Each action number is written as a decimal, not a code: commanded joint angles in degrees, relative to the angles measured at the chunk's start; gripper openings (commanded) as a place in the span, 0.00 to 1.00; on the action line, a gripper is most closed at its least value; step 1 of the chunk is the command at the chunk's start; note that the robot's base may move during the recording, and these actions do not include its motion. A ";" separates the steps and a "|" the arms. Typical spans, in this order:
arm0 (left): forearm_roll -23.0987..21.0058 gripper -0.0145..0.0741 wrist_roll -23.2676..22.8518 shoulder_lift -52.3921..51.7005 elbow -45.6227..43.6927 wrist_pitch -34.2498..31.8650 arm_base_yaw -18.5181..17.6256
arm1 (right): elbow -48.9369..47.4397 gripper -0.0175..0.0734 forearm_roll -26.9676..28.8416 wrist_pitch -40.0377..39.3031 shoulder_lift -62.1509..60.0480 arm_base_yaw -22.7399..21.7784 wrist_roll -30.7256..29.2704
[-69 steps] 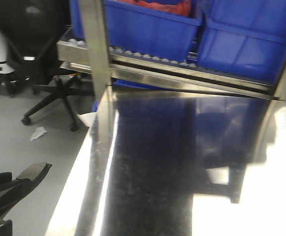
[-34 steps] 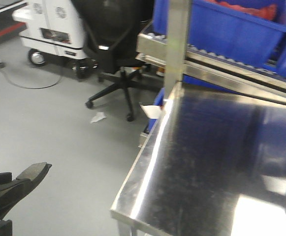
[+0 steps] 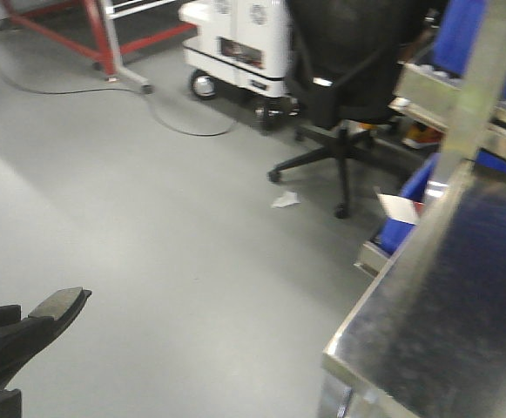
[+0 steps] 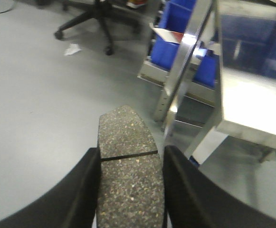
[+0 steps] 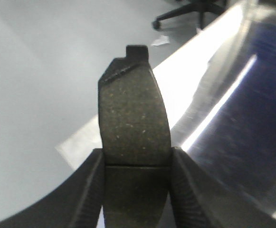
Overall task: Move and align brake pads A on conveyor
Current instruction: 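Drive the base away from the steel table and turn, then drive along the yellow floor line holding both pads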
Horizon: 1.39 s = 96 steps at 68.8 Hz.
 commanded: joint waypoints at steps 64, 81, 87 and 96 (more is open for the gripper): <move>0.00 0.16 -0.42 -0.16 -1.64 -5.33 -0.29 | -1.77 0.19 -0.29 -5.16 0.04 -0.35 -0.46; 0.00 0.16 -0.42 -0.16 -1.64 -5.33 -0.29 | -1.77 0.19 -0.29 -5.16 0.04 -0.35 -0.46; 0.00 0.16 -0.42 -0.16 -1.64 -5.33 -0.29 | -1.77 0.19 -0.29 -5.16 0.04 -0.35 -0.46; 0.00 0.16 -0.42 -0.16 -1.64 -5.33 -0.29 | -1.77 0.19 -0.29 -5.16 0.04 -0.35 -0.46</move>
